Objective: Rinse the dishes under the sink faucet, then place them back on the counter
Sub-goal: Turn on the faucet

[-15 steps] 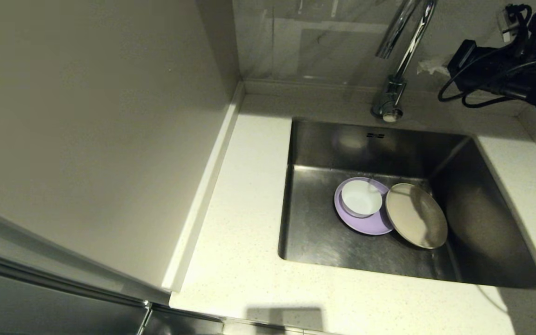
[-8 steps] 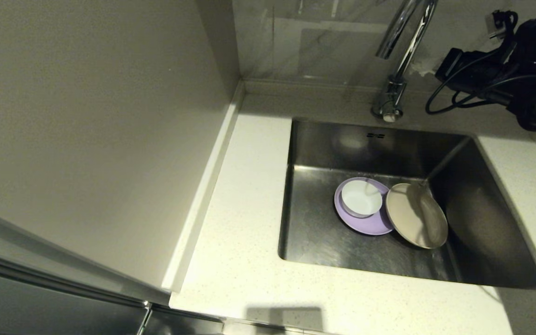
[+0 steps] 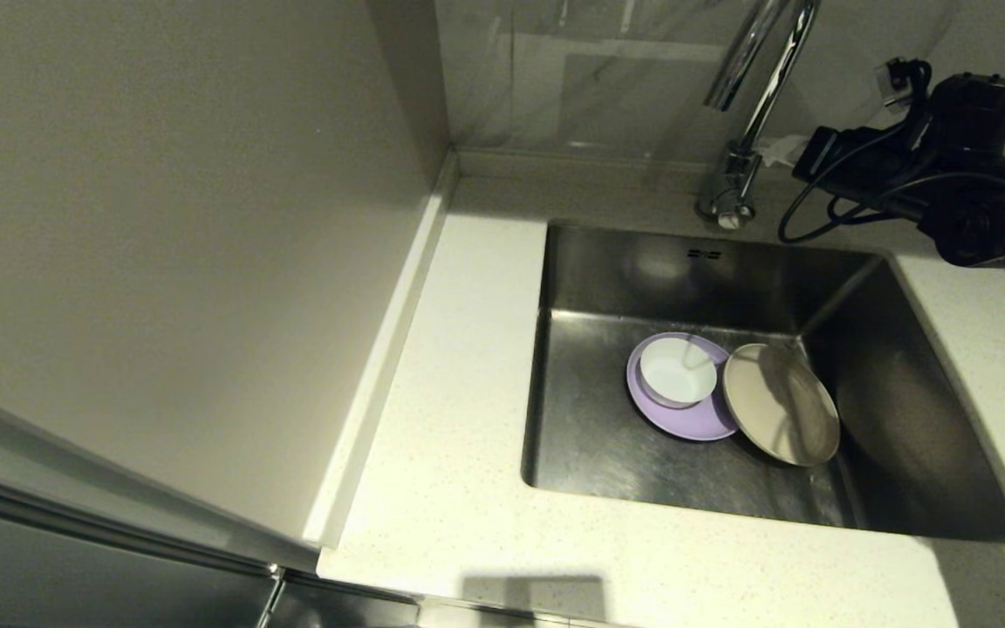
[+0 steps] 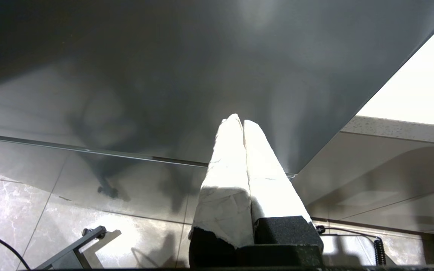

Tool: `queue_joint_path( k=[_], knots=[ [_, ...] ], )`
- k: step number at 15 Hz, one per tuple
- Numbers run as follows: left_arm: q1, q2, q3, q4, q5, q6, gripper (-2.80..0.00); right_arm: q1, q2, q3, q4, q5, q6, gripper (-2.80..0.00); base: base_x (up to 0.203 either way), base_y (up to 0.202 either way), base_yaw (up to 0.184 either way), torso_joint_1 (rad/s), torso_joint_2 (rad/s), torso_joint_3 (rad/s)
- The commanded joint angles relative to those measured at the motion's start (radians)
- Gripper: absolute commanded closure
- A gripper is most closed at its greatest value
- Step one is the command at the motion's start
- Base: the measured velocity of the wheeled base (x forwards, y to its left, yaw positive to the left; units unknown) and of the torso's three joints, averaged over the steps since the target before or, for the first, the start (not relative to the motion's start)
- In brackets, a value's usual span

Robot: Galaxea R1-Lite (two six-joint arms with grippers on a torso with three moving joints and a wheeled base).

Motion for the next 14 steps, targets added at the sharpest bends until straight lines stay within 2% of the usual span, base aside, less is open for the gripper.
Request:
queue_joint_path(
  k=[1, 3, 4, 8, 9, 14],
  knots=[
    [0.0, -0.003, 0.0, 0.0, 0.0, -0.001, 0.0, 0.002, 0.006, 0.0, -0.002, 0.005, 0.001, 0.0, 0.0, 0.0, 0.0, 0.0, 0.0, 0.0],
    [0.0, -0.003, 0.0, 0.0, 0.0, -0.001, 0.0, 0.0, 0.006, 0.001, 0.0, 0.028, -0.018, 0.0, 0.0, 0.0, 0.0, 0.0, 0.0, 0.0],
    [0.0, -0.003, 0.0, 0.0, 0.0, -0.001, 0.0, -0.005, 0.005, 0.002, 0.0, 0.075, -0.032, 0.0, 0.0, 0.0, 0.0, 0.0, 0.0, 0.0],
    [0.0, -0.003, 0.0, 0.0, 0.0, 0.0, 0.0, -0.059, -0.001, 0.003, 0.0, 0.359, -0.042, 0.0, 0.0, 0.0, 0.0, 0.0, 0.0, 0.0],
    [0.0, -0.003, 0.0, 0.0, 0.0, -0.001, 0.0, -0.068, -0.002, 0.003, 0.0, 0.391, -0.042, 0.0, 0.0, 0.0, 0.0, 0.0, 0.0, 0.0],
    [0.0, -0.003, 0.0, 0.0, 0.0, 0.0, 0.0, -0.07, -0.002, 0.003, -0.002, 0.392, -0.048, 0.0, 0.0, 0.0, 0.0, 0.0, 0.0, 0.0]
  ],
)
